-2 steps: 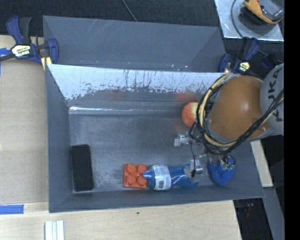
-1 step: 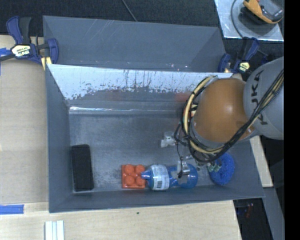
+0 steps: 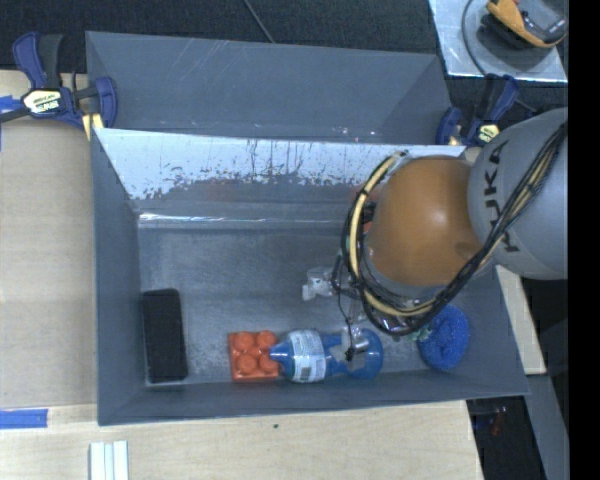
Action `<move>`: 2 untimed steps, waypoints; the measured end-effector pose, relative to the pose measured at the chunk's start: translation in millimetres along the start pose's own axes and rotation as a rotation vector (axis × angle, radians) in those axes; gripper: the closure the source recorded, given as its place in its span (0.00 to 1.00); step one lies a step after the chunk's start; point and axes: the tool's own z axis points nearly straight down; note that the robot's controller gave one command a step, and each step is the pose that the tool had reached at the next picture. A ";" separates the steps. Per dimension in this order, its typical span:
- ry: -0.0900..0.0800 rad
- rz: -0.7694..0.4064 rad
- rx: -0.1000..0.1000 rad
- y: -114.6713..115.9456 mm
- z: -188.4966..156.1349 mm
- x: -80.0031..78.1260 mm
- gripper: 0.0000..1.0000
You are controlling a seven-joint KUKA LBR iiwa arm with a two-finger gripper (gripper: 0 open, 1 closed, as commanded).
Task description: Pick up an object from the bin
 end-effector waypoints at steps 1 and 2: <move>-0.008 0.074 0.003 -30.8 60.3 14.3 0.00; -0.016 -0.111 0.003 -37.8 59.0 14.5 1.00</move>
Offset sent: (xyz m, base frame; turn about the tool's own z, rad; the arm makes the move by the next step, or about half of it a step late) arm -0.0046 -0.0400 -0.0599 -0.1122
